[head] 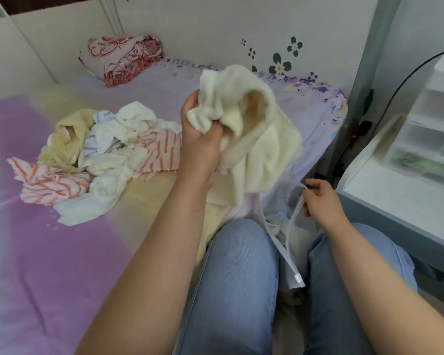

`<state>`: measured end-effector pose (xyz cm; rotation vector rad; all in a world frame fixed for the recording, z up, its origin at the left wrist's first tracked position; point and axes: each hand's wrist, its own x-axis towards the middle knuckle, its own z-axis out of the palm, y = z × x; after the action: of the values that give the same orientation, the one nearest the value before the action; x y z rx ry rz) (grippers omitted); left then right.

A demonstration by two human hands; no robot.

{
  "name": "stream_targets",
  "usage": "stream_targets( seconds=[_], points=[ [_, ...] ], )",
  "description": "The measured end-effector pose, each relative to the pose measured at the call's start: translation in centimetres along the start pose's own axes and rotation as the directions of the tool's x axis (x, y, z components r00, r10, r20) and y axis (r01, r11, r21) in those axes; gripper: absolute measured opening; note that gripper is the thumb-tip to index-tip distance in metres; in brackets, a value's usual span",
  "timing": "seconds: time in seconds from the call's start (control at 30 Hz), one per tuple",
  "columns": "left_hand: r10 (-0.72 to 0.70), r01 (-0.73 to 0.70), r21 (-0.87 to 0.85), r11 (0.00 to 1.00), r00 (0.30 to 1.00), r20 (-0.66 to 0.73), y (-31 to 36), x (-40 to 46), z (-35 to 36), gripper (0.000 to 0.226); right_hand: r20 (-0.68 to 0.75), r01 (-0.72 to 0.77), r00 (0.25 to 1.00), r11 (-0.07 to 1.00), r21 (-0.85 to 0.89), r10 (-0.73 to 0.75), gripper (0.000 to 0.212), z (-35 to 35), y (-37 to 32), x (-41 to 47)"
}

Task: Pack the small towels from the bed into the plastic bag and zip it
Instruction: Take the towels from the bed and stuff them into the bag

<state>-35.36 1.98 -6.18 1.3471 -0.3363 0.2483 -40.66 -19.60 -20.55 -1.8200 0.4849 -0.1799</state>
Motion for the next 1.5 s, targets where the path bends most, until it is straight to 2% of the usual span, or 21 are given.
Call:
stream_targets(
  seconds=[0.07, 0.13, 0.2, 0.27, 0.3, 0.33, 0.4, 0.5, 0.57, 0.63, 0.87, 0.97, 1.03, 1.1, 1.13, 1.17, 1.2, 1.27, 1.33, 1.4, 1.5],
  points=[
    [0.03, -0.032, -0.252, 0.967, 0.999, -0.014, -0.2, 0.9, 2.0, 0.042, -0.027, -0.026, 0.999, 0.999, 0.038, 0.027, 0.026, -0.6, -0.1, -0.1],
    [-0.059, 0.043, -0.368, 0.929, 0.998, -0.033, -2.3, 0.3, 3.8, 0.033, -0.035, -0.034, 0.999, 0.995, 0.097, 0.038, 0.018, -1.3, -0.3, -0.2],
    [-0.228, 0.199, -0.275, 0.94, 0.97, -0.078, -5.9, -1.9, 5.2, 0.03, -0.049, -0.043, 0.998, 0.993, 0.113, 0.049, 0.013, -2.1, -0.4, -0.3],
    [-0.274, 0.284, 0.15, 0.947, 0.958, -0.081, -9.5, -4.1, 5.4, 0.034, -0.086, -0.055, 0.994, 0.986, 0.156, 0.069, 0.02, -2.6, -0.4, -0.2],
    [-0.238, 0.212, 0.453, 0.866, 0.971, 0.0, -11.0, -4.8, 5.0, 0.031, -0.104, -0.065, 0.991, 0.976, 0.209, 0.088, 0.018, -2.8, -0.3, -0.2],
    [-0.23, 0.069, 0.707, 0.704, 0.964, 0.134, -12.0, -5.3, 4.5, 0.028, -0.12, -0.073, 0.987, 0.963, 0.259, 0.107, 0.016, -3.0, -0.2, -0.2],
    [-0.318, -0.231, 0.917, 0.324, 0.887, 0.335, -12.9, -5.8, 3.8, 0.025, -0.13, -0.081, 0.983, 0.941, 0.328, 0.129, 0.016, -3.3, 0.1, -0.1],
    [-0.371, -0.515, 0.857, -0.021, 0.8, 0.472, -11.8, -5.9, 4.0, 0.031, -0.152, -0.094, 0.976, 0.933, 0.346, 0.155, 0.021, -3.6, 0.3, 0.3],
    [-0.394, -0.581, 0.806, -0.118, 0.772, 0.499, -11.1, -6.0, 4.5, 0.037, -0.174, -0.103, 0.968, 0.922, 0.372, 0.179, 0.026, -3.8, 0.3, 0.4],
    [-0.452, -0.626, 0.764, -0.155, 0.733, 0.509, -10.9, -6.0, 4.9, 0.038, -0.18, -0.106, 0.966, 0.92, 0.377, 0.185, 0.026, -3.9, 0.3, 0.4],
    [-0.757, -0.812, 0.554, -0.183, 0.476, 0.448, -14.3, -6.8, 7.0, 0.04, -0.129, -0.073, 0.986, 0.969, 0.238, 0.106, 0.029, -3.8, 0.5, 0.4],
    [-0.81, -0.796, 0.6, -0.085, 0.406, 0.424, -15.9, -6.3, 6.3, 0.049, -0.134, -0.056, 0.987, 0.98, 0.192, 0.083, 0.026, -3.9, 0.5, 0.3],
    [-0.77, -0.648, 0.755, 0.1, 0.43, 0.471, -15.9, -6.0, 6.1, 0.047, -0.175, -0.075, 0.979, 0.986, 0.151, 0.102, 0.029, -4.2, 0.6, 0.5],
    [-0.705, -0.274, 0.895, 0.351, 0.551, 0.446, -15.7, -5.9, 5.9, 0.032, -0.234, -0.107, 0.964, 0.99, 0.088, 0.125, 0.033, -4.7, 0.9, 0.9],
    [-0.681, -0.077, 0.89, 0.45, 0.614, 0.398, -15.6, -5.7, 5.8, 0.021, -0.265, -0.119, 0.957, 0.993, 0.026, 0.121, 0.033, -4.9, 1.0, 1.1],
    [-0.667, 0.091, 0.848, 0.521, 0.663, 0.339, -15.8, -5.4, 5.5, 0.023, -0.288, -0.125, 0.952, 0.99, -0.064, 0.102, 0.031, -5.1, 1.1, 1.4],
    [-0.672, 0.247, 0.782, 0.573, 0.688, 0.275, -15.8, -5.0, 5.3, 0.042, -0.3, -0.128, 0.951, 0.976, -0.175, 0.071, 0.028, -5.2, 1.1, 1.7],
    [-0.733, 0.495, 0.631, 0.598, 0.656, 0.18, -15.9, -4.3, 4.9, 0.073, -0.268, -0.114, 0.963, 0.908, -0.403, 0.002, 0.019, -5.6, 1.0, 2.1],
    [-0.803, 0.576, 0.607, 0.547, 0.566, 0.186, -16.2, -3.9, 4.6, 0.064, -0.145, -0.037, 0.987, 0.791, -0.611, -0.066, 0.021, -5.9, 1.2, 2.8],
    [-0.838, 0.539, 0.674, 0.506, 0.491, 0.237, -16.1, -4.0, 4.7, 0.041, -0.01, 0.034, 0.998, 0.644, -0.765, -0.065, 0.02, -6.0, 1.1, 3.4],
    [-0.812, 0.521, 0.639, 0.566, 0.484, 0.326, -16.4, -4.0, 4.5, 0.05, 0.019, 0.035, 0.999, 0.531, -0.847, -0.035, 0.021, -5.9, -0.1, 4.1]
  ],
)
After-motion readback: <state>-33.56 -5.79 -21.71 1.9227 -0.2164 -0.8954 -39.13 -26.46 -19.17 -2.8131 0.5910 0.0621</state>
